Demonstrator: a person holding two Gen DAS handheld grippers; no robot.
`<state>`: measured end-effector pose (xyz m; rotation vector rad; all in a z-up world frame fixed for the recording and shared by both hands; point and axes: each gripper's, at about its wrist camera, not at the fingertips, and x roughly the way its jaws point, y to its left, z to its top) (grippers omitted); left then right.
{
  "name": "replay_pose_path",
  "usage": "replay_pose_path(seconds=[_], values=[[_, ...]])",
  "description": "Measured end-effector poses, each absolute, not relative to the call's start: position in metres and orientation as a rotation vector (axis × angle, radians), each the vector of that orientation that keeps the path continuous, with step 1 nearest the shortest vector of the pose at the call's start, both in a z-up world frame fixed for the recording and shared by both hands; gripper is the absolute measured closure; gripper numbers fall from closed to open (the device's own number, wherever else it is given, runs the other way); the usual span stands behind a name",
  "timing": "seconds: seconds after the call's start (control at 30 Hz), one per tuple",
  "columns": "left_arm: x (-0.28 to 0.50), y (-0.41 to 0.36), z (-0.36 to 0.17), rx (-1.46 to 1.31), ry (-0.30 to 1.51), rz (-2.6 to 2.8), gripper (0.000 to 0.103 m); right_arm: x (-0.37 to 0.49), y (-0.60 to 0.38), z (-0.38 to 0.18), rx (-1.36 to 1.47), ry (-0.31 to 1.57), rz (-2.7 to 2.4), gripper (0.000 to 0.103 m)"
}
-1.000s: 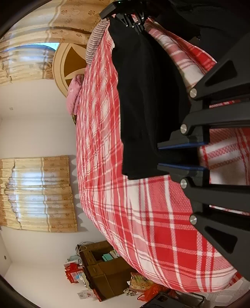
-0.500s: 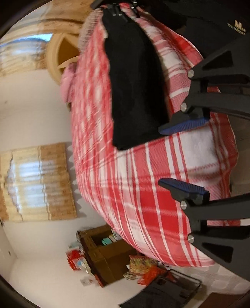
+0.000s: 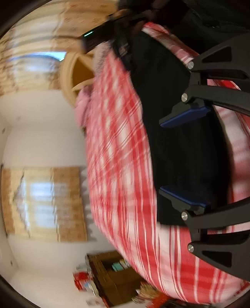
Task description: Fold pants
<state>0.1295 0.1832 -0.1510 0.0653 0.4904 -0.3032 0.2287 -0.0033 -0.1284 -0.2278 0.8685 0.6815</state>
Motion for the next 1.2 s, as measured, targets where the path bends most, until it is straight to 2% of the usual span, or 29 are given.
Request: replay_pose_path(seconds=[0.13, 0.2, 0.57, 0.63, 0.67, 0.7, 0.83, 0.87, 1.0, 1.13, 1.17, 1.2], values=[[0.14, 0.168, -0.184, 0.117, 0.621, -0.325, 0.037, 0.265, 0.017, -0.133, -0.116, 0.926, 0.69, 0.062], [0.139, 0.18, -0.201, 0.055, 0.695, -0.342, 0.037, 0.285, 0.024, -0.14, -0.033, 0.964, 0.691, 0.062], [0.116, 0.176, -0.206, 0.041, 0.648, -0.37, 0.033, 0.339, 0.067, -0.181, 0.246, 1.179, 0.763, 0.062], [0.114, 0.177, -0.207, 0.043, 0.639, -0.374, 0.033, 0.338, 0.073, -0.189, 0.239, 1.218, 0.757, 0.075], [0.113, 0.177, -0.207, 0.043, 0.633, -0.377, 0.033, 0.338, 0.075, -0.192, 0.243, 1.231, 0.754, 0.089], [0.112, 0.178, -0.207, 0.041, 0.63, -0.379, 0.033, 0.339, 0.075, -0.194, 0.249, 1.232, 0.748, 0.096], [0.114, 0.18, -0.207, 0.022, 0.619, -0.384, 0.033, 0.342, 0.067, -0.188, 0.296, 1.171, 0.705, 0.098], [0.115, 0.179, -0.207, 0.021, 0.618, -0.384, 0.032, 0.343, 0.067, -0.187, 0.255, 1.149, 0.659, 0.103], [0.115, 0.178, -0.202, 0.015, 0.619, -0.375, 0.03, 0.343, 0.057, -0.192, 0.254, 1.146, 0.636, 0.103], [0.116, 0.171, -0.191, -0.001, 0.634, -0.383, 0.03, 0.322, 0.024, -0.171, 0.273, 1.094, 0.658, 0.101], [0.115, 0.166, -0.186, 0.006, 0.63, -0.395, 0.03, 0.313, 0.011, -0.163, 0.269, 1.076, 0.652, 0.097], [0.116, 0.159, -0.182, 0.02, 0.628, -0.407, 0.029, 0.303, -0.007, -0.155, 0.266, 1.058, 0.645, 0.087]])
